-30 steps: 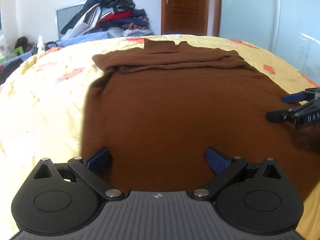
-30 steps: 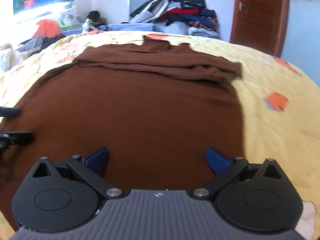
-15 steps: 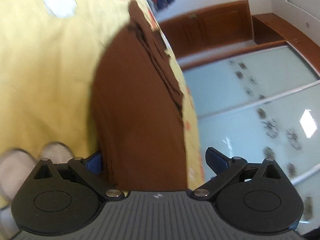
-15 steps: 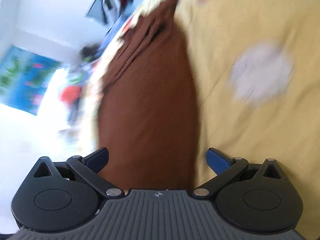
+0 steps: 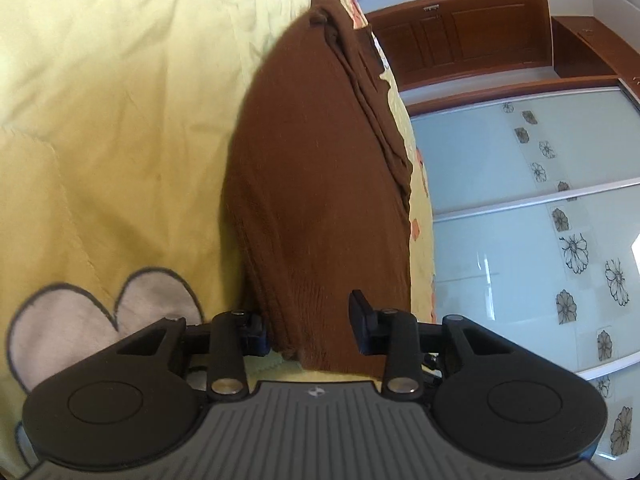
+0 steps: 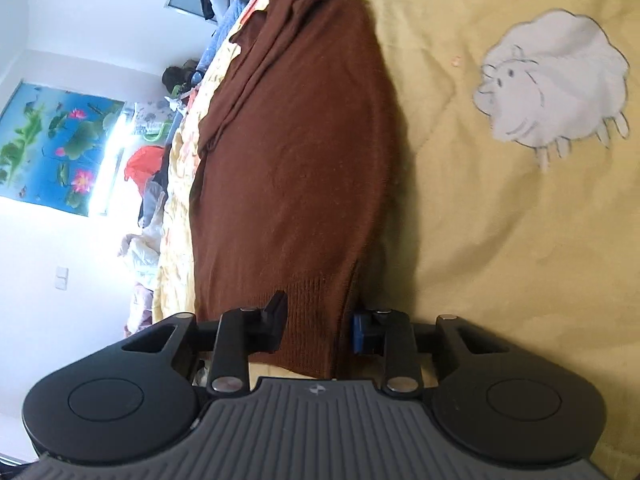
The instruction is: Fold small clothes
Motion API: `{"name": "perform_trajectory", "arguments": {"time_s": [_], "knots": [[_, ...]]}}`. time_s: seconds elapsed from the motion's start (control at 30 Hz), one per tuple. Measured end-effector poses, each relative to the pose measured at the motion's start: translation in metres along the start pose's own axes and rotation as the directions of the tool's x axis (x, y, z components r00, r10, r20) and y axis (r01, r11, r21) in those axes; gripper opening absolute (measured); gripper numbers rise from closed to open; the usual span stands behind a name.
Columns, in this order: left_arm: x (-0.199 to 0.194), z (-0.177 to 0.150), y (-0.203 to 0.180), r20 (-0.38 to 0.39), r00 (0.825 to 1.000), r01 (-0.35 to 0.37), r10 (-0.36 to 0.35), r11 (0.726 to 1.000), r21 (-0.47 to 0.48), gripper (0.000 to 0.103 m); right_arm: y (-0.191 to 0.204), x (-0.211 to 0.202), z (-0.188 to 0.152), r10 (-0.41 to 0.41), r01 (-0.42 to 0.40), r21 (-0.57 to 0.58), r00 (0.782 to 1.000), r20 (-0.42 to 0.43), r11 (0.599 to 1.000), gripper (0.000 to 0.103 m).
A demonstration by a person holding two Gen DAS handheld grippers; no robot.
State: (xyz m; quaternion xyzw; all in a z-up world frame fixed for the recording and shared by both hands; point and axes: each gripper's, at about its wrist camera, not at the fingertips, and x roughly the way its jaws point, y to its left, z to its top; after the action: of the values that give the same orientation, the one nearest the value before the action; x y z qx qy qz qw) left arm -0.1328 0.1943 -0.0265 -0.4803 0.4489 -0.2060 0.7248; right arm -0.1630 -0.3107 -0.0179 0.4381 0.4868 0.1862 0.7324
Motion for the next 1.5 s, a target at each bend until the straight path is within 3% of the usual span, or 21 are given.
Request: {"name": "perform_trajectory", "arguments": {"time_s": [0.07,0.1,0.2,0.27,0.33,0.37,0.4,0.43,0.57,0.8,0.97,1.13,1.3,1.4,1.47,1.5], "knots": [[-0.008,0.003,0.002,0.027,1.0,-0.004,0.004,1.0,0.006,0.036,-0.002,0.002,0.003,0.006,-0.006,0.004,1.0,-0.002,1.0,0.038],[-0.01,0.005,0.004,0.035,0.999,-0.007,0.007,1.0,0.009,0.036,-0.002,0.003,0.003,0.019,-0.019,0.006,1.0,-0.004,1.0,0.044],[-0.008,0.009,0.007,0.004,0.999,-0.034,0.034,0.999,0.006,0.036,-0.004,0.002,0.005,0.062,-0.062,0.017,0.998,-0.006,0.998,0.056],[-0.005,0.01,0.004,-0.014,0.999,-0.035,0.035,0.999,0.022,0.036,-0.001,0.004,0.006,0.061,-0.061,0.008,0.998,-0.007,0.998,0.057],[0.001,0.009,-0.001,-0.029,0.999,-0.041,0.042,0.998,0.045,0.035,0.001,0.003,0.007,0.051,-0.051,-0.002,0.999,-0.006,0.999,0.052],[0.002,0.009,-0.003,-0.034,0.998,-0.051,0.053,0.997,0.059,0.033,0.001,0.004,0.007,0.036,-0.036,-0.008,0.999,-0.006,0.999,0.038],[0.005,0.009,-0.005,-0.045,0.996,-0.075,0.079,0.994,0.077,0.017,-0.001,0.004,0.007,0.015,-0.015,-0.009,1.0,-0.007,1.0,0.022],[0.008,0.009,-0.007,-0.061,0.992,-0.105,0.111,0.99,0.096,0.006,-0.004,0.003,0.006,-0.002,0.002,-0.006,1.0,-0.009,1.0,0.014],[0.008,0.008,-0.02,-0.061,0.991,-0.108,0.119,0.983,0.15,0.006,-0.008,-0.001,0.003,0.01,-0.01,-0.017,1.0,0.006,1.0,0.013],[0.0,0.051,-0.06,0.021,0.999,0.028,-0.033,0.974,0.226,0.006,0.015,-0.01,0.033,0.145,-0.142,-0.048,0.987,0.073,0.989,0.013],[0.021,0.112,-0.093,0.082,0.992,0.062,-0.091,0.952,0.3,0.006,0.039,-0.009,0.099,0.215,-0.198,-0.127,0.967,0.14,0.972,0.013],[0.07,0.192,-0.124,0.128,0.985,0.066,-0.117,0.936,0.347,0.006,0.05,0.008,0.188,0.274,-0.245,-0.152,0.937,0.216,0.958,0.014],[0.132,0.268,-0.154,0.172,0.983,-0.008,-0.067,0.916,0.402,0.006,0.049,0.047,0.282,0.256,-0.234,-0.113,0.932,0.256,0.966,0.014],[0.172,0.307,-0.162,0.263,0.965,-0.129,0.016,0.899,0.418,0.006,0.046,0.077,0.335,0.213,-0.201,-0.071,0.932,0.293,0.977,0.014],[0.196,0.33,-0.157,0.348,0.931,-0.245,0.111,0.896,0.371,0.009,0.04,0.096,0.362,0.177,-0.178,-0.029,0.919,0.352,0.984,0.026],[0.204,0.339,-0.151,0.366,0.918,-0.283,0.156,0.903,0.324,0.018,0.036,0.104,0.372,0.143,-0.157,0.002,0.908,0.395,0.988,0.052]]}}
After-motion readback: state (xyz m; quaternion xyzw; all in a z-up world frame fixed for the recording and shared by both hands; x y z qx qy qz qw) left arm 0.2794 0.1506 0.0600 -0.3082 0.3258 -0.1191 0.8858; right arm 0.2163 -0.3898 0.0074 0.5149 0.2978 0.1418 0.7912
